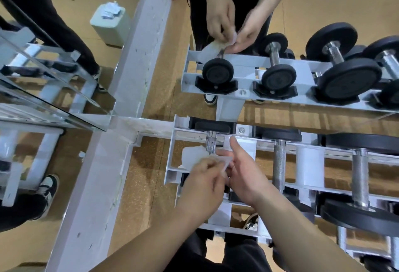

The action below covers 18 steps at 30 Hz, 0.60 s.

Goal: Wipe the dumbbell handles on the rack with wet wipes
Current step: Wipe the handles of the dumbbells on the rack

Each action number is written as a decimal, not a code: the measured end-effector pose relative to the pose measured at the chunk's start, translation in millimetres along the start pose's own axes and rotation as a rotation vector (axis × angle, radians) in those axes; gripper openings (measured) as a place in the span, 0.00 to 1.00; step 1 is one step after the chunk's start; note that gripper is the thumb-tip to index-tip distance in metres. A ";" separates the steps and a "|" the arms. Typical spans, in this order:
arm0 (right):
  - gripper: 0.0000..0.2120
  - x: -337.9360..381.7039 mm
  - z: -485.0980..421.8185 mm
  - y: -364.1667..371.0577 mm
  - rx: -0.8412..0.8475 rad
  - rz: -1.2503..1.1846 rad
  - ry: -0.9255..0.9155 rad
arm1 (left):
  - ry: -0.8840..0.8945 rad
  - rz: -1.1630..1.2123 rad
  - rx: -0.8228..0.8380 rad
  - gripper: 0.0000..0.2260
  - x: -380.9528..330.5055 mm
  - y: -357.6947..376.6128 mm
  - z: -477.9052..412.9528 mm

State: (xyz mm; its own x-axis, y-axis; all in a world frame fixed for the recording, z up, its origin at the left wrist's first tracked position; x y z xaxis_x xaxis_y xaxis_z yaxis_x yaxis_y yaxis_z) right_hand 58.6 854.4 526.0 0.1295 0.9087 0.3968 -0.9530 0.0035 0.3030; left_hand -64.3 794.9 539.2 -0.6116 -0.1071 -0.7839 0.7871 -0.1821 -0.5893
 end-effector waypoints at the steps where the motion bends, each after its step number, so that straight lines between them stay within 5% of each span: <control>1: 0.26 1.4 -1.1 -3.6 -0.006 0.043 0.008 | -0.006 0.033 0.086 0.20 -0.9 4.1 3.7; 4: 0.14 0.8 -9.5 -15.6 -0.144 0.172 -0.014 | -0.067 0.194 0.089 0.20 3.0 2.6 7.9; 9: 0.11 4.9 -22.7 -16.4 -0.296 0.273 -0.104 | -0.296 -0.026 -0.192 0.16 32.2 -16.6 -8.1; 14: 0.10 16.1 -29.5 -21.1 -0.359 0.320 -0.248 | -0.647 0.458 -0.074 0.23 38.8 -13.7 -36.3; 18: 0.11 17.3 -30.8 -28.4 -0.497 0.402 -0.295 | -0.634 0.500 -0.155 0.09 42.9 -13.1 -44.4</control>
State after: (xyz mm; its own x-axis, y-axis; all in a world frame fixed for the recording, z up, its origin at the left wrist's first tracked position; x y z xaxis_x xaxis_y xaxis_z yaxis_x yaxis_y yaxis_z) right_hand 79.5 882.8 497.6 -0.2572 0.7287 0.6347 -0.9457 -0.0548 -0.3203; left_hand -97.4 836.0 504.6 -0.0774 -0.6802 -0.7289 0.9522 0.1661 -0.2562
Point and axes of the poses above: each hand's wrist, its own z-axis away from the middle knuckle, its own y-axis out of the palm, x = y × z, the point moved 2 cm from there along -z, towards the middle knuckle, and after that the axes turned 8 degrees about y, right-handed, at the moved point
